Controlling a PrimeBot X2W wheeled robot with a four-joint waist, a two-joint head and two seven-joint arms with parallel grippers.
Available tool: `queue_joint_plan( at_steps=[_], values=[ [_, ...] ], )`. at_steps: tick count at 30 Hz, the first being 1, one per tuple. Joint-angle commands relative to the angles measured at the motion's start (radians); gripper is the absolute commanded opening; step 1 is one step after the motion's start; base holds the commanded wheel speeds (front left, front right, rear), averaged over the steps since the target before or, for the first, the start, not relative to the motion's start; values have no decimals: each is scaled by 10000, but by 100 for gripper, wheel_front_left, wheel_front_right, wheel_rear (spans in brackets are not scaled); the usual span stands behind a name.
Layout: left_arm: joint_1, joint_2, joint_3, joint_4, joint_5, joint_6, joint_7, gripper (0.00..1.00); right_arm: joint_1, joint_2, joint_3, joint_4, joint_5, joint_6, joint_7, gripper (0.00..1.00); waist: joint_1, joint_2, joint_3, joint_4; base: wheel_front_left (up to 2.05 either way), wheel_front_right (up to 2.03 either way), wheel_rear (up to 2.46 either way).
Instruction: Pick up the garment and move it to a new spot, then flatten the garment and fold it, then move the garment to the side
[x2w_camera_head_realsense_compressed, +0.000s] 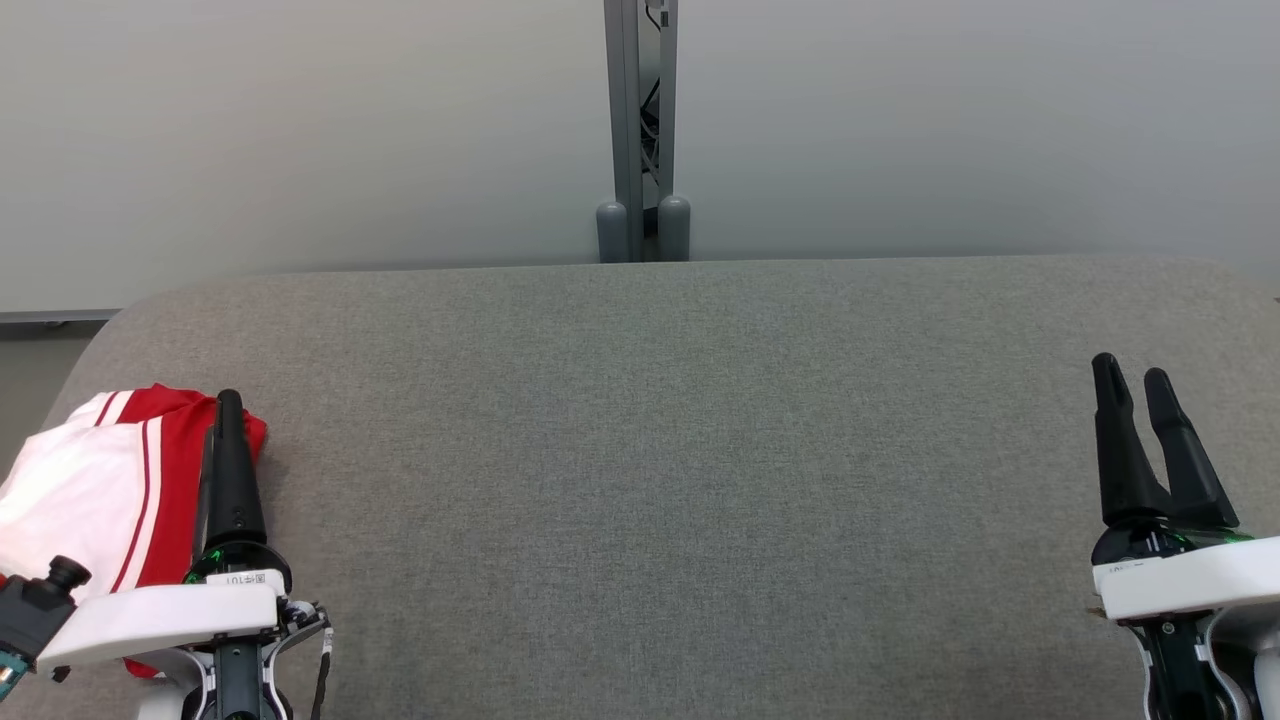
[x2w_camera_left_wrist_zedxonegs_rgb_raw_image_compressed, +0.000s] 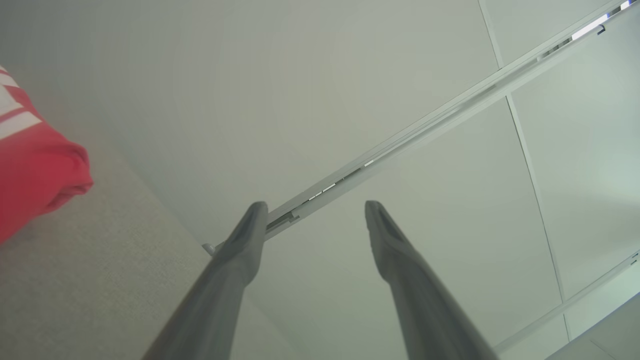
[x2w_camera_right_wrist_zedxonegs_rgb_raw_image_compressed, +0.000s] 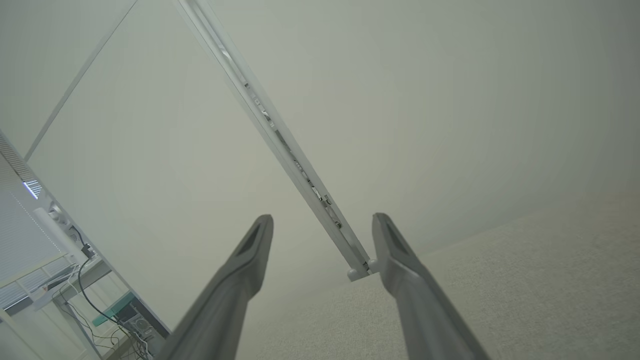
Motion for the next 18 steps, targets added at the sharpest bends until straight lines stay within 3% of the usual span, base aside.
queue_joint_plan(
  at_steps=[1,7,12,18],
  values=[
    [-47,60,140,-332,412,-27,-80,100,-173,-72,125,-311,-527,2,-161,100,0,0,-12,26,0,0,0],
    [-6,62,376,-964,1330,217,-175,100,-117,-31,354,-372,-1342,2,-363,100,0,0,-41,73,0,0,0],
    [109,63,108,-1761,2800,953,-271,100,-130,-107,588,-472,-2352,2,-546,100,0,0,-57,74,0,0,0],
    [348,69,-1115,-2276,4737,1746,-388,100,57,62,420,-67,-3054,2,-763,100,0,0,-79,46,0,0,0]
  ],
)
